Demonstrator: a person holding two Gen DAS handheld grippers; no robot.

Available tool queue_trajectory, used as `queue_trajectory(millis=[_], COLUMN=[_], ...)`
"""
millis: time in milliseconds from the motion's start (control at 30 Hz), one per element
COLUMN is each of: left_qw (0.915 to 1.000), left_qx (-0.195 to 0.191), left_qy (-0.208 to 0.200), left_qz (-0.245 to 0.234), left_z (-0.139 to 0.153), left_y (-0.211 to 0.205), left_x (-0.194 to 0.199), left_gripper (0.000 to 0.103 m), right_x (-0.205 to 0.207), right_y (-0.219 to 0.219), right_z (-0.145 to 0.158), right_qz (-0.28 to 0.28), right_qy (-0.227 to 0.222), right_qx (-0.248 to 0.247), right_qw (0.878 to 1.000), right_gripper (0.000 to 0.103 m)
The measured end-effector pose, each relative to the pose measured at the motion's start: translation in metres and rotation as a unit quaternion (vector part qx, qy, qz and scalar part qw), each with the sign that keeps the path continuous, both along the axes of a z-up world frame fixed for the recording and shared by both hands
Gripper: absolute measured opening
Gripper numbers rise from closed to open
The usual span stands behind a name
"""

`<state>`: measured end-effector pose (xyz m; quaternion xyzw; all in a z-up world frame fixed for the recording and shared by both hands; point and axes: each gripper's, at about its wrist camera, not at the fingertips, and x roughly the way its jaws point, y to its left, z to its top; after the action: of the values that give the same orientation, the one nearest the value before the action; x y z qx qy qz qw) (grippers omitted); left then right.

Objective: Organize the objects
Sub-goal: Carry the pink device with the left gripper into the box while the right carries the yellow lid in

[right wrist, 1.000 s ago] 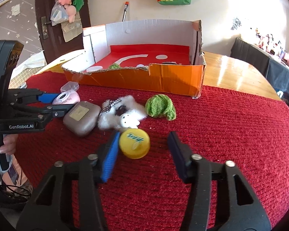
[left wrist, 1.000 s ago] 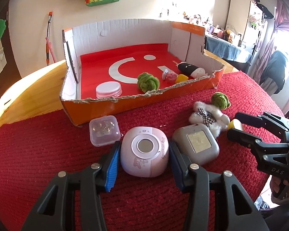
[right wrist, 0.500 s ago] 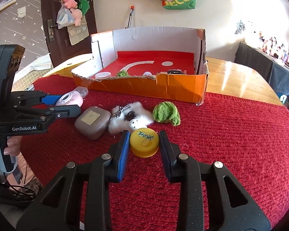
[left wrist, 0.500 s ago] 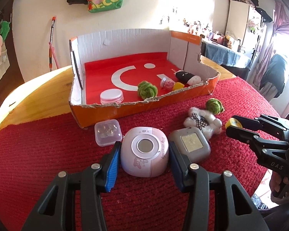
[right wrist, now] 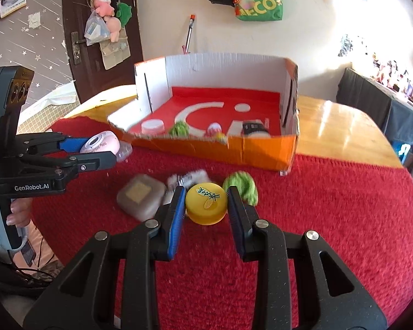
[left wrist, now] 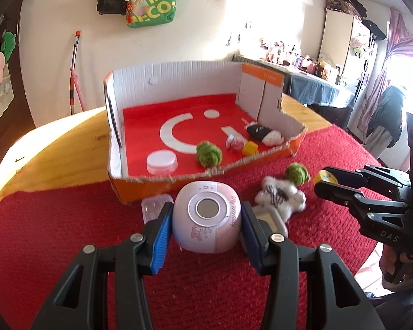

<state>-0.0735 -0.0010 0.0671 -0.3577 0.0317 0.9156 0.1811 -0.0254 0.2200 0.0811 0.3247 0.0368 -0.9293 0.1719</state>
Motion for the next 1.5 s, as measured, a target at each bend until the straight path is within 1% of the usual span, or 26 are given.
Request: queue_trajectory(millis=[233,400,533,667,767,933,1067,1200,1333,1433,1500], left_qw=[0.9999,0.9998,0.9997,0.9998,0.9996,0.9988,0.9974,0.9952,0.9931,0.9915,0.9909], left_qx=[0.013,0.015,0.021,0.016,0.015,0.002,-0.011,-0.021,-0.042,-0.041,-0.041], left_qy=[0.007,0.013,0.012,-0.001,-0.017,-0.043,-0.066,-0.09,-0.105,-0.121,-0.126], left_qz=[0.001,-0.001,-0.003,-0.008,-0.017,-0.022,-0.027,-0.029,-0.029,-0.026,-0.023], left_z=[0.018,0.027,0.032,0.034,0.034,0.028,0.018,0.005,-0.009,-0.017,-0.021], left_y=[-0.005,-0.004,-0.003,0.002,0.007,0.017,0.023,0.027,0.032,0.031,0.029], left_x=[-0.018,-0.034,-0.048,-0.07,-0.09,-0.121,-0.142,-0.158,-0.171,-0.179,-0.183], left_gripper=[0.05,0.05,0.05,0.05,0.05,0.05,0.05,0.05,0.05,0.05,0.05], right_x=[-0.017,-0.038,-0.059,-0.084,-0.109,-0.151,-0.175,-0.193,-0.205,-0.212,-0.216], right_y=[-0.012,-0.017,-0.019,-0.023,-0.028,-0.032,-0.035,-0.039,-0.044,-0.046,-0.046], right_z=[0.028,0.043,0.048,0.051,0.049,0.04,0.031,0.021,0.01,0.001,-0.003], right_qz=[0.013,0.016,0.019,0.023,0.027,0.033,0.036,0.036,0.031,0.027,0.029], right_qy=[0.024,0.033,0.028,0.022,0.005,-0.046,-0.081,-0.107,-0.127,-0.141,-0.153], right_qx=[0.007,0.008,0.004,0.01,0.026,0.038,0.051,0.068,0.087,0.103,0.105], right_qw=[1.0,0.999,0.999,0.999,0.999,0.998,0.995,0.991,0.988,0.984,0.982], right_gripper=[0.029,0.029,0.029,0.029,0.029,0.029,0.029,0.029,0.029,0.029,0.029])
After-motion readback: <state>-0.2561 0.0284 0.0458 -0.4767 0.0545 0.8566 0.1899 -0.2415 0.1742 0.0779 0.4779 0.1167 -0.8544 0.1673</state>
